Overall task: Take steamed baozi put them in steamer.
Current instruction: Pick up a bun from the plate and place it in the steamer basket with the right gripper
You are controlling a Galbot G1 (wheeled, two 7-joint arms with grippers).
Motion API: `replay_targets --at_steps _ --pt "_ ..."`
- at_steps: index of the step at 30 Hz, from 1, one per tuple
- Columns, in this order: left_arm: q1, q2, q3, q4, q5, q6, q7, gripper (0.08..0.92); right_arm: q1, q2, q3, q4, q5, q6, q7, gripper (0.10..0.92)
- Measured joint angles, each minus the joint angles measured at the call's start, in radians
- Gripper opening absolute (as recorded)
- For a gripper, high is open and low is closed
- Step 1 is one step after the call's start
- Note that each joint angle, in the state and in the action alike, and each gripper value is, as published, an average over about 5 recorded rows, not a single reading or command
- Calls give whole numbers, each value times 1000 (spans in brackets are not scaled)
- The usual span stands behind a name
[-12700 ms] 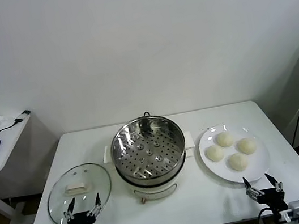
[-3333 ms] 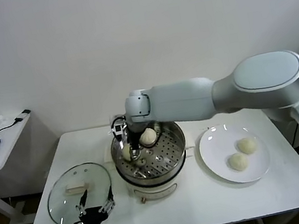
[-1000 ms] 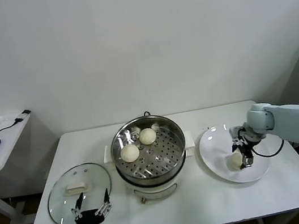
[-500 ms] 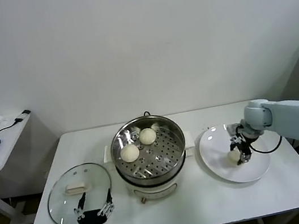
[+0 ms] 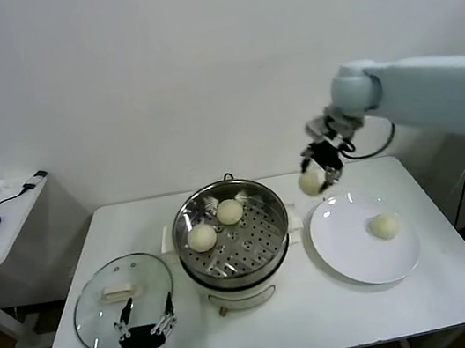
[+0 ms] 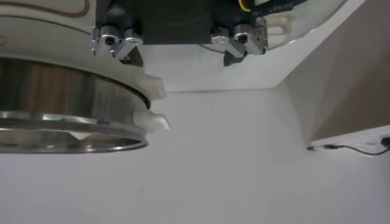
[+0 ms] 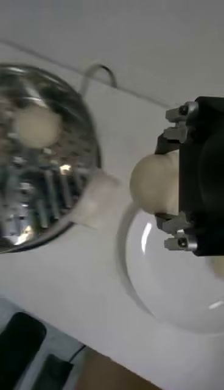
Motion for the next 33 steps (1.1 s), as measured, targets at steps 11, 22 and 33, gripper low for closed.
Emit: replay_targets --at_steps 11,22,33 --pt "9 5 -9 0 0 -8 0 823 -10 197 49 125 -161 279 -1 645" --pt "13 1 -12 4 1 -12 -1 823 -174 270 75 90 -403 423 64 645" --pt "8 -1 -11 13 1 -13 -2 823 -287 324 99 27 -515 461 118 657"
